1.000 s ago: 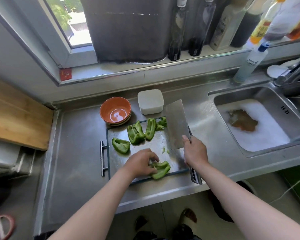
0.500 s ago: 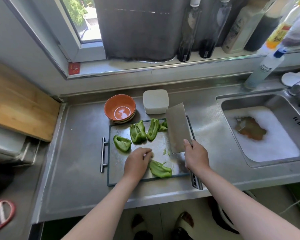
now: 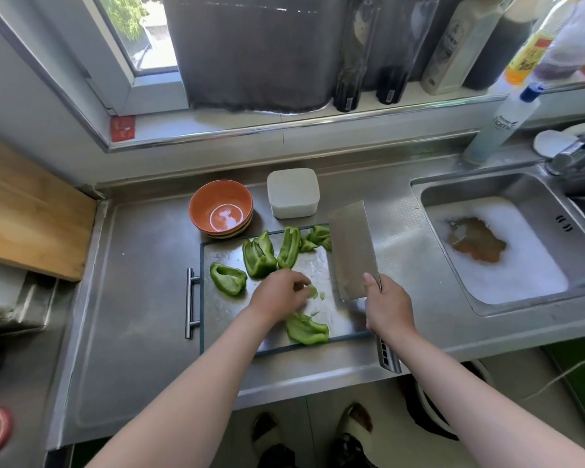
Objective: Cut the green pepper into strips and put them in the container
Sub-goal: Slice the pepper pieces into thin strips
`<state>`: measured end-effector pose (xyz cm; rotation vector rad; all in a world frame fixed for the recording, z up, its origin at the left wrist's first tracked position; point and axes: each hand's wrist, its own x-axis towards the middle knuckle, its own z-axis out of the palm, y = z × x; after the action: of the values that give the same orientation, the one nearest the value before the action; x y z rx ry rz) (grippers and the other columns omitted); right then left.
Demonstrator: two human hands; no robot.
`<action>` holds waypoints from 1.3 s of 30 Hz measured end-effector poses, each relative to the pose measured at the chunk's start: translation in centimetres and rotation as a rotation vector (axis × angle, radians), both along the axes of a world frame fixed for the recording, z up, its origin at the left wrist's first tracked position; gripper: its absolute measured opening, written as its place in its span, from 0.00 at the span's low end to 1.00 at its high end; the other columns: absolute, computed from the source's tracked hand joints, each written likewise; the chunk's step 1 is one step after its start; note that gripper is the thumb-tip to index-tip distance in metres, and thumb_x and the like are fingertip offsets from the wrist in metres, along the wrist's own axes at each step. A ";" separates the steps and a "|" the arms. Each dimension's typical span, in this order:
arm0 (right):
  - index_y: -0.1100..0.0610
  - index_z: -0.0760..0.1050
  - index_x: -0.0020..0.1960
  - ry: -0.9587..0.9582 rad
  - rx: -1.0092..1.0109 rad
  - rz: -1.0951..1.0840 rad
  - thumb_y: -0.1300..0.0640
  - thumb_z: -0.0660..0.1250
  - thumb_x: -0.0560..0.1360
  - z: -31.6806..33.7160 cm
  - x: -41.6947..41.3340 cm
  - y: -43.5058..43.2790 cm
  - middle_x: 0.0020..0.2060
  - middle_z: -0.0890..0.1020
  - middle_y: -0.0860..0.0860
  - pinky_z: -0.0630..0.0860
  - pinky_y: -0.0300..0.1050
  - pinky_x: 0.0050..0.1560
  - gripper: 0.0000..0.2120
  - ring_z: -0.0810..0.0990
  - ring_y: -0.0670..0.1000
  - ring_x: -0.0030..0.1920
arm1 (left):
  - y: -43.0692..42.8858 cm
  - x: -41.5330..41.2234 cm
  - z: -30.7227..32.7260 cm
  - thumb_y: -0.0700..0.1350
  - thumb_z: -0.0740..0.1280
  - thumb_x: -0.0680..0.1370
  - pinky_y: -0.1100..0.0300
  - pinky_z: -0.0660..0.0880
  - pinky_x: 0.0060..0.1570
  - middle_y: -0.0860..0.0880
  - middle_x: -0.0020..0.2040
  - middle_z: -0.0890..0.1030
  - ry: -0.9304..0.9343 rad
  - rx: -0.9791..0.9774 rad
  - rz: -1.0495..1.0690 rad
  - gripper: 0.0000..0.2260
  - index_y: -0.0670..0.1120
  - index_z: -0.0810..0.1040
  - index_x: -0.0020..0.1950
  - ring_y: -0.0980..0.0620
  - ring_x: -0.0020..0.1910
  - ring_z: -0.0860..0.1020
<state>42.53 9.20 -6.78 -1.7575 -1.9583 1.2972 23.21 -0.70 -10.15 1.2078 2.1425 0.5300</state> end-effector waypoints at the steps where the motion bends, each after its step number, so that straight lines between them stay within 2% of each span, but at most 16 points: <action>1: 0.58 0.67 0.39 0.006 0.005 -0.005 0.48 0.57 0.85 0.2 0.2 0.1 0.32 0.74 0.54 0.67 0.36 0.22 0.19 0.75 0.55 0.26 | 0.2 0.3 0.1 0.55 0.76 0.70 0.56 0.77 0.50 0.54 0.52 0.78 0.011 -0.052 -0.075 0.19 0.52 0.81 0.60 0.54 0.50 0.78; 3: 0.57 0.68 0.38 0.008 0.019 -0.009 0.49 0.57 0.85 0.3 0.4 0.2 0.32 0.75 0.54 0.64 0.34 0.21 0.19 0.75 0.55 0.27 | 0.4 0.8 0.0 0.55 0.79 0.66 0.55 0.78 0.49 0.54 0.54 0.74 0.055 -0.101 -0.168 0.26 0.53 0.79 0.62 0.53 0.49 0.77; 5: 0.58 0.68 0.38 0.020 0.019 -0.021 0.49 0.57 0.85 0.3 0.5 0.3 0.32 0.75 0.54 0.69 0.38 0.28 0.19 0.76 0.56 0.31 | 0.9 1.1 -0.2 0.50 0.80 0.66 0.56 0.77 0.47 0.53 0.52 0.74 0.072 -0.083 -0.176 0.25 0.51 0.79 0.60 0.53 0.47 0.76; 7: 0.58 0.67 0.37 0.032 0.015 -0.028 0.48 0.57 0.84 0.2 0.6 0.3 0.32 0.75 0.53 0.70 0.45 0.33 0.20 0.76 0.58 0.34 | 1.5 1.4 -0.4 0.46 0.79 0.68 0.59 0.75 0.45 0.52 0.49 0.76 0.070 -0.038 -0.146 0.20 0.48 0.80 0.58 0.51 0.45 0.77; 10: 0.55 0.66 0.36 0.035 0.023 -0.022 0.49 0.58 0.85 0.4 0.9 0.5 0.32 0.75 0.51 0.66 0.43 0.32 0.20 0.74 0.52 0.34 | 2.8 2.0 -0.8 0.40 0.75 0.72 0.63 0.72 0.46 0.50 0.49 0.79 0.053 0.069 -0.057 0.15 0.46 0.81 0.58 0.50 0.47 0.78; 14: 0.54 0.68 0.36 0.053 0.021 -0.029 0.49 0.58 0.84 0.1 1.5 1.3 0.33 0.76 0.51 0.70 0.47 0.38 0.19 0.76 0.55 0.37 | 4.3 2.6 -0.3 0.43 0.76 0.73 0.75 0.69 0.41 0.54 0.52 0.79 -0.086 0.126 0.070 0.19 0.47 0.80 0.63 0.58 0.44 0.77; 15: 0.53 0.68 0.36 0.055 0.013 -0.030 0.49 0.58 0.84 0.1 1.7 1.4 0.33 0.76 0.51 0.70 0.48 0.39 0.19 0.76 0.56 0.38 | 4.4 2.5 0.0 0.44 0.76 0.74 0.75 0.69 0.42 0.55 0.55 0.78 -0.088 0.135 0.061 0.19 0.47 0.80 0.63 0.59 0.45 0.77; 17: 0.53 0.68 0.36 0.054 0.013 -0.009 0.50 0.58 0.84 0.4 1.9 1.5 0.33 0.75 0.50 0.68 0.46 0.37 0.18 0.74 0.53 0.38 | 3.5 2.1 0.6 0.44 0.72 0.77 0.67 0.72 0.47 0.55 0.57 0.77 -0.037 0.182 0.056 0.13 0.48 0.81 0.61 0.59 0.45 0.77; 19: 0.53 0.67 0.35 0.065 0.013 0.025 0.50 0.59 0.84 0.8 1.7 1.4 0.32 0.74 0.49 0.66 0.44 0.35 0.19 0.73 0.52 0.36 | 1.4 1.5 0.9 0.41 0.69 0.79 0.62 0.74 0.49 0.56 0.52 0.77 0.039 0.235 0.072 0.08 0.49 0.82 0.56 0.59 0.42 0.77; 22: 0.53 0.65 0.34 0.079 0.007 0.085 0.50 0.59 0.84 1.3 1.1 1.0 0.31 0.73 0.49 0.66 0.45 0.34 0.20 0.72 0.52 0.34 | -2.4 1.0 0.9 0.38 0.68 0.78 0.60 0.75 0.46 0.60 0.45 0.75 0.106 0.306 0.038 0.07 0.48 0.83 0.51 0.60 0.41 0.76; 24: 0.54 0.65 0.34 0.090 0.022 0.138 0.50 0.60 0.84 1.7 0.5 0.6 0.30 0.72 0.49 0.65 0.46 0.33 0.20 0.71 0.51 0.34 | -4.9 1.3 1.3 0.44 0.70 0.75 0.60 0.75 0.42 0.61 0.43 0.74 0.134 0.363 -0.041 0.04 0.49 0.81 0.49 0.59 0.40 0.74; 27: 0.51 0.66 0.34 0.088 0.085 0.257 0.50 0.61 0.84 2.5 0.0 -0.1 0.29 0.73 0.47 0.65 0.44 0.32 0.20 0.72 0.48 0.33 | -7.4 2.4 1.1 0.58 0.74 0.70 0.62 0.71 0.43 0.55 0.46 0.76 0.203 0.359 -0.315 0.15 0.49 0.80 0.49 0.56 0.44 0.73; 29: 0.50 0.67 0.35 0.059 0.132 0.345 0.49 0.61 0.84 2.9 -0.1 -0.3 0.30 0.74 0.46 0.66 0.44 0.32 0.19 0.73 0.48 0.33 | -8.0 3.5 0.2 0.59 0.73 0.71 0.60 0.72 0.45 0.51 0.47 0.77 0.301 0.343 -0.467 0.17 0.48 0.80 0.50 0.53 0.45 0.73; 32: 0.46 0.74 0.42 0.003 0.213 0.501 0.48 0.60 0.84 3.2 -0.3 -0.9 0.30 0.75 0.42 0.65 0.42 0.31 0.12 0.74 0.46 0.33 | -8.4 4.3 -1.1 0.50 0.68 0.75 0.54 0.77 0.43 0.49 0.45 0.79 0.398 0.425 -0.442 0.08 0.47 0.81 0.48 0.49 0.44 0.76; 35: 0.45 0.80 0.56 -0.021 0.281 0.630 0.49 0.60 0.83 3.6 -0.5 -1.3 0.37 0.81 0.43 0.68 0.41 0.34 0.10 0.77 0.47 0.37 | -8.9 4.1 -1.5 0.47 0.66 0.77 0.57 0.77 0.40 0.49 0.44 0.80 0.436 0.467 -0.337 0.07 0.47 0.82 0.48 0.49 0.44 0.77; 39: 0.42 0.79 0.60 -0.118 0.344 0.792 0.48 0.59 0.83 4.4 -0.7 -2.1 0.42 0.83 0.44 0.74 0.46 0.41 0.11 0.78 0.49 0.42 | -9.3 2.6 -1.7 0.47 0.64 0.76 0.54 0.80 0.37 0.49 0.46 0.81 0.457 0.389 -0.180 0.09 0.47 0.83 0.49 0.49 0.49 0.77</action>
<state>41.78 7.06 -2.35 -0.9298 -2.8821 0.9309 25.81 -10.02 -11.87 1.8688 2.3306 0.6607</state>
